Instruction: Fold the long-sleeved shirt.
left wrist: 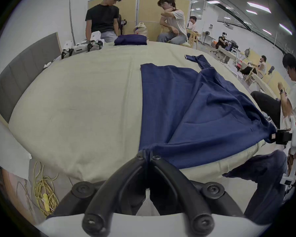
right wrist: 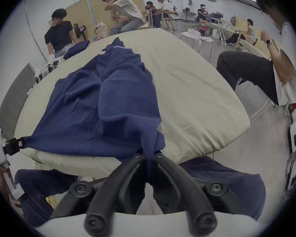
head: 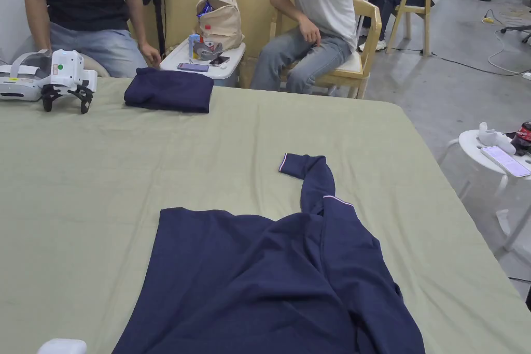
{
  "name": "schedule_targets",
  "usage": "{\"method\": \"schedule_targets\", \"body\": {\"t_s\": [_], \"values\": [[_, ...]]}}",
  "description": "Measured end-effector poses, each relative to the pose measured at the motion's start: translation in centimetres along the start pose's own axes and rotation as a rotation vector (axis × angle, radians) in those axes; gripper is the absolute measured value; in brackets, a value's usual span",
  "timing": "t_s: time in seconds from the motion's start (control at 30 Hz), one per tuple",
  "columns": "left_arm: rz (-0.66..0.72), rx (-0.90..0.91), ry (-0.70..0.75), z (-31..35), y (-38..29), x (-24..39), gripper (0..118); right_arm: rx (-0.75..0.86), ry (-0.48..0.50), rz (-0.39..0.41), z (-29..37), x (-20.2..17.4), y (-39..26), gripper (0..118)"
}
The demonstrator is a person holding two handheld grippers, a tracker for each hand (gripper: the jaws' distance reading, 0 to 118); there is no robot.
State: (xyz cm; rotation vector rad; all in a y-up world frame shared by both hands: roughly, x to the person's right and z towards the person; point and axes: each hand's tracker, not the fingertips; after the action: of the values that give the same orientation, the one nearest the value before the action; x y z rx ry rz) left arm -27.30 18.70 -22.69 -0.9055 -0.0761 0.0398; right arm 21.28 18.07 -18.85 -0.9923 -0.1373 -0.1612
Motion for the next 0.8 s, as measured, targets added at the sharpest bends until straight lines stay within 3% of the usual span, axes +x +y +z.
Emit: {"method": "schedule_targets", "body": {"t_s": [0.03,0.07,0.1,0.13,0.2,0.27,0.33,0.37,0.43,0.47,0.5,0.63,0.67,0.7,0.73,0.77,0.8], "values": [[-0.016,-0.020,-0.006,-0.1,-0.1,0.4,0,-0.019,0.015,0.013,-0.3,-0.3,-0.1,7],[-0.023,-0.037,-0.006,-0.2,-0.3,0.9,0,-0.034,0.014,0.024,-0.5,-0.7,-0.2,18],[-0.031,-0.057,-0.004,-0.3,-0.3,1.4,4,-0.043,0.003,0.036,-0.5,-1.1,-0.3,35],[-0.034,-0.076,-0.001,-0.1,-0.3,1.9,13,-0.054,-0.030,0.063,-0.2,-1.5,-0.3,55],[-0.038,-0.072,0.015,0.4,-0.2,2.7,45,-0.044,-0.023,0.104,1.1,-2.7,0.2,64],[-0.037,-0.015,-0.004,2.0,0.9,3.7,50,0.009,-0.023,0.144,2.8,-3.7,1.5,86],[-0.042,0.051,-0.019,4.4,3.5,5.7,51,0.109,0.024,0.153,5.4,-4.9,3.5,88],[-0.054,0.069,-0.028,4.8,4.5,6.4,53,0.141,0.047,0.144,6.2,-5.5,4.5,94],[-0.077,0.129,-0.068,4.7,6.4,7.0,69,0.204,0.116,0.135,7.2,-6.8,6.5,104],[-0.077,0.146,-0.072,4.7,7.1,7.4,82,0.223,0.129,0.131,7.2,-7.3,7.2,104],[-0.075,0.143,-0.077,4.6,7.8,8.0,87,0.245,0.131,0.143,7.2,-8.0,7.8,104],[-0.070,0.131,-0.106,3.3,9.5,10.0,86,0.251,0.133,0.168,5.5,-10.2,8.7,104],[-0.074,0.117,-0.106,2.7,9.5,10.4,84,0.252,0.162,0.172,5.1,-10.5,8.5,100],[-0.074,0.107,-0.109,2.3,9.3,10.6,76,0.249,0.183,0.174,4.7,-10.8,8.2,88],[-0.066,0.094,-0.128,1.7,9.2,10.7,60,0.244,0.184,0.180,4.5,-11.2,7.9,63],[-0.052,0.074,-0.143,1.2,9.0,10.9,20,0.237,0.173,0.192,3.9,-11.6,7.5,19],[-0.032,0.041,-0.154,0.4,9.0,11.3,0,0.232,0.135,0.230,3.3,-11.9,7.0,2]]}}
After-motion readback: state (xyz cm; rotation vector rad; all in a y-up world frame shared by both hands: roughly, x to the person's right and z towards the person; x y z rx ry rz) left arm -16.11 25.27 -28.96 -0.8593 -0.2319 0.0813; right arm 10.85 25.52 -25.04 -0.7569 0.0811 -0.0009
